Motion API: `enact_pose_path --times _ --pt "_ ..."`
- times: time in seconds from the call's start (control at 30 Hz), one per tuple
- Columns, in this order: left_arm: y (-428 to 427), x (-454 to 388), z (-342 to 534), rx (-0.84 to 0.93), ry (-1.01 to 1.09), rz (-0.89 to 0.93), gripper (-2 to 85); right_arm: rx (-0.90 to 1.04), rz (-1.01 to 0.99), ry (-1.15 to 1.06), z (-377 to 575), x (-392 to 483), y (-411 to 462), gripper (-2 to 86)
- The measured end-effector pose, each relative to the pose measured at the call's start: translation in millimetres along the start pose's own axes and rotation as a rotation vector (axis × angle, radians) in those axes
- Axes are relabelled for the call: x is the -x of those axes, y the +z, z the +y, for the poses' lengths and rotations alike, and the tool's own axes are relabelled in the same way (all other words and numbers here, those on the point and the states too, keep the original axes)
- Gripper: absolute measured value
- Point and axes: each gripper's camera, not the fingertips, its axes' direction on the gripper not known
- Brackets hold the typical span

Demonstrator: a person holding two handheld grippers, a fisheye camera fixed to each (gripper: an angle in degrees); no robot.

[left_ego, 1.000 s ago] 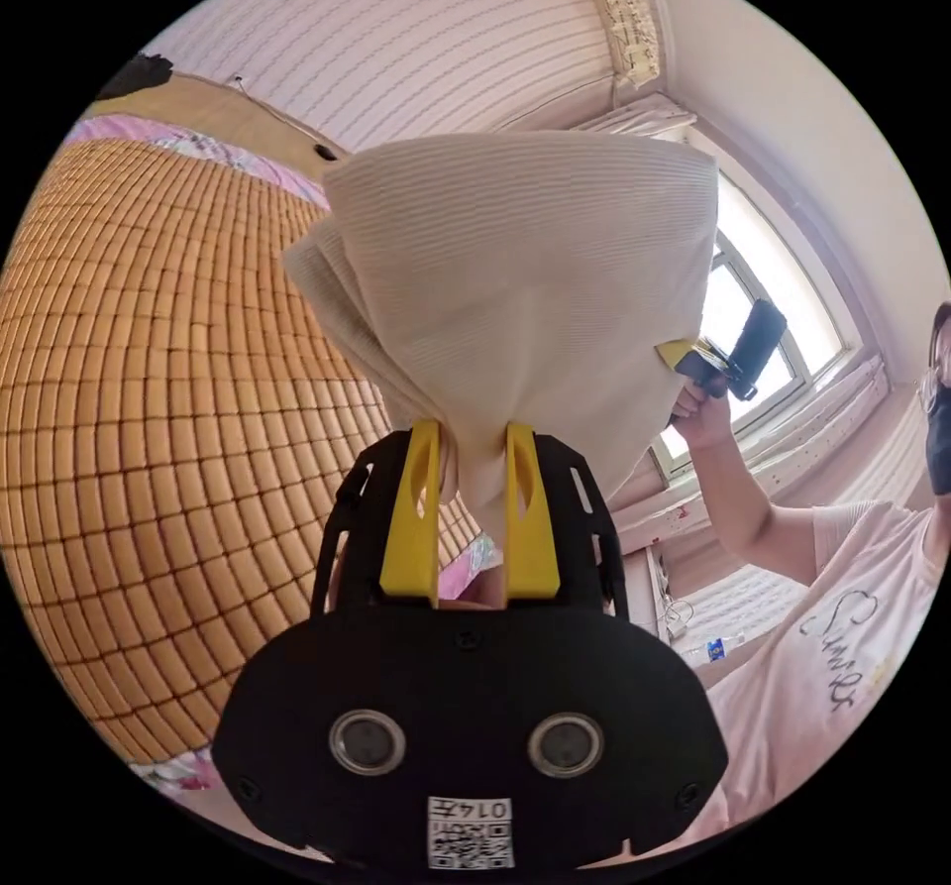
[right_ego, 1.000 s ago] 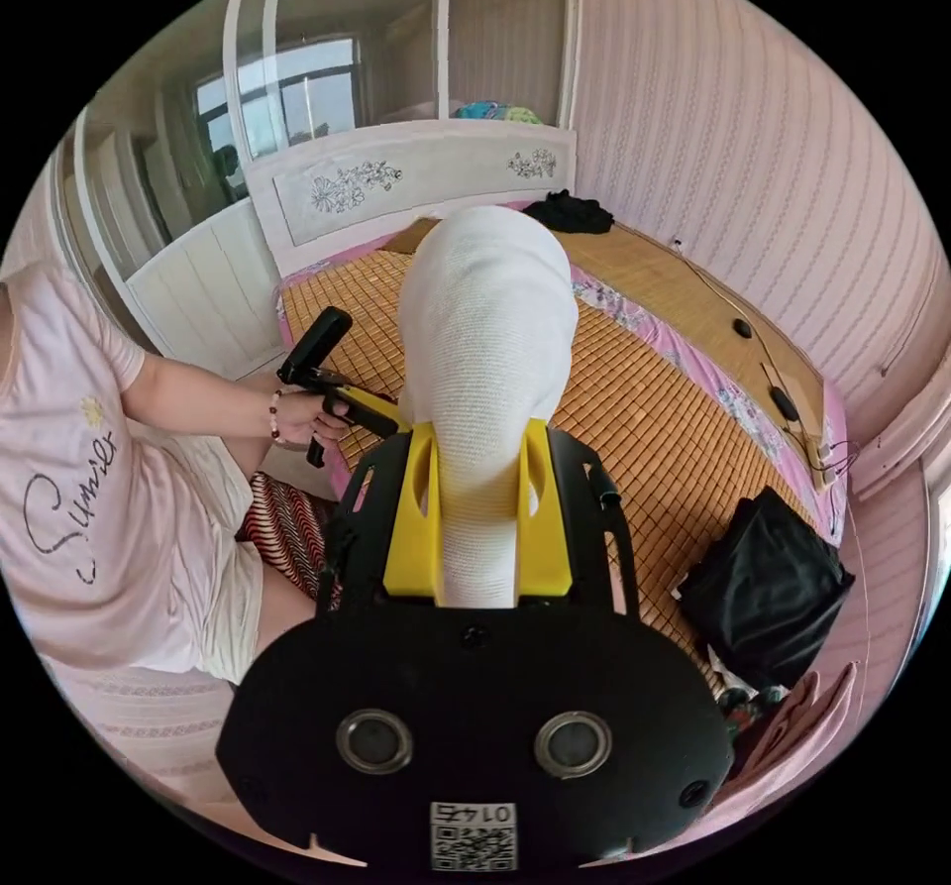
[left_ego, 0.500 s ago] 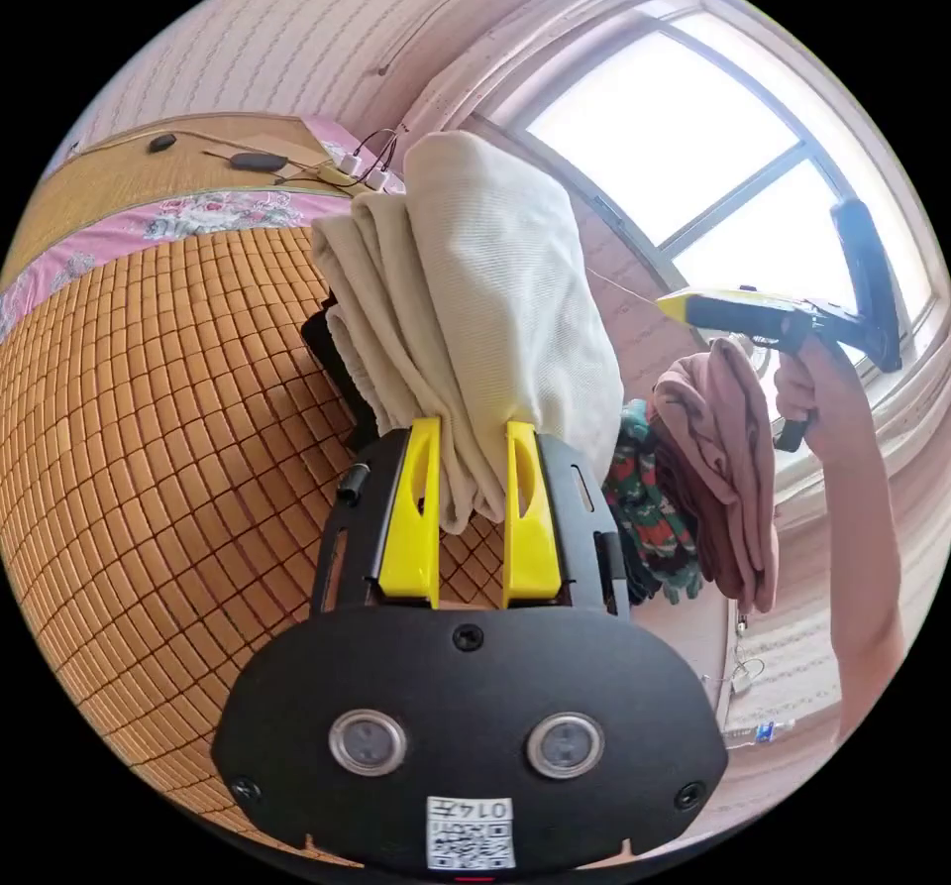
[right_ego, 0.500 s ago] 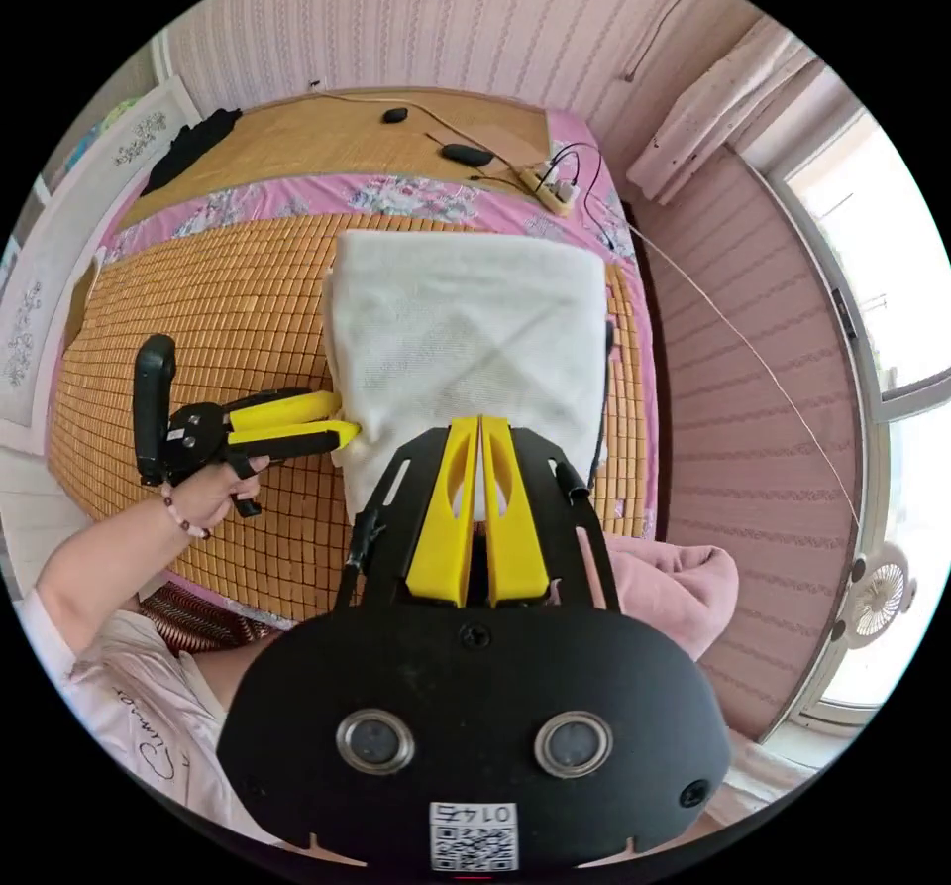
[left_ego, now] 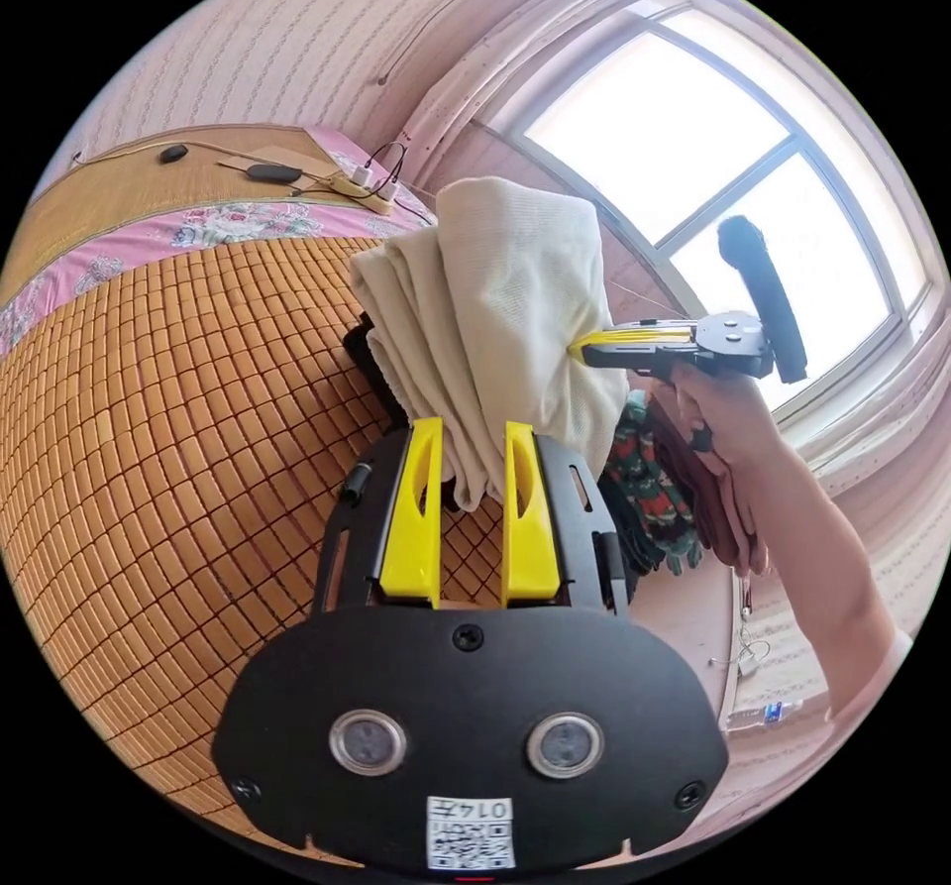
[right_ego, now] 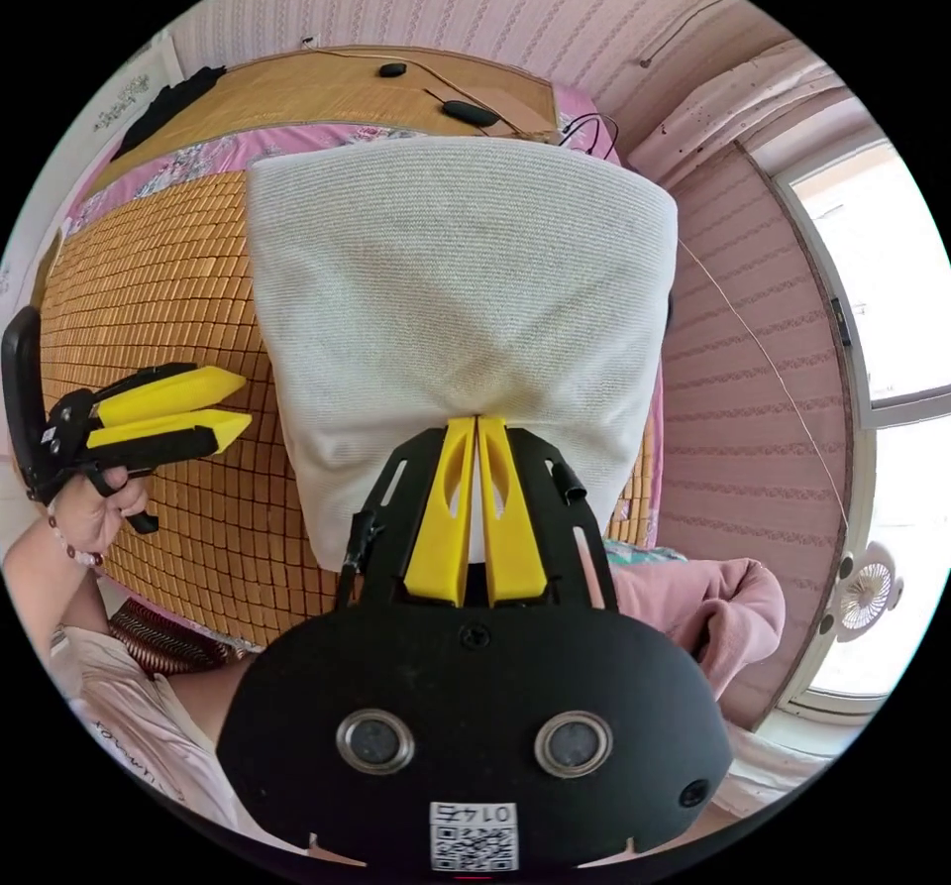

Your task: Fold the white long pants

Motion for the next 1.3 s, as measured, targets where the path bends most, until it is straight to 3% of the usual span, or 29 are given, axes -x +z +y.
enact_pose_path --times 0.27,0.47,0.6,0.8,1.07,1.3 --pt "-40.8 -21.8 25.6 0.034 0.06 -0.015 10.6 -0.063 0.062 0.019 27.8 26.7 -5.1 -0.7" --pt "-115.7 -32.8 86.5 -0.02 0.153 0.022 10.5 -0.325 -0.241 -0.166 130.4 122.2 -12.2 2.2" --pt "-183.2 -23.0 164.7 0.024 0.232 -0.067 10.4 -0.252 -0.336 -0.3 200.2 221.1 45.9 6.8" --pt "-337.0 48.9 307.7 -0.04 -0.032 -0.266 10.1 -0.227 -0.539 -0.487 218.0 346.3 86.9 8.8" --pt "-567.1 143.6 485.6 -0.235 -0.418 -0.62 10.0 -0.309 -0.49 -0.903 129.2 541.1 51.9 11.1" --pt "-715.6 259.5 534.5 -0.373 -0.576 -0.776 9.7 -0.456 -0.491 -1.101 3.7 752.0 31.3 11.0"
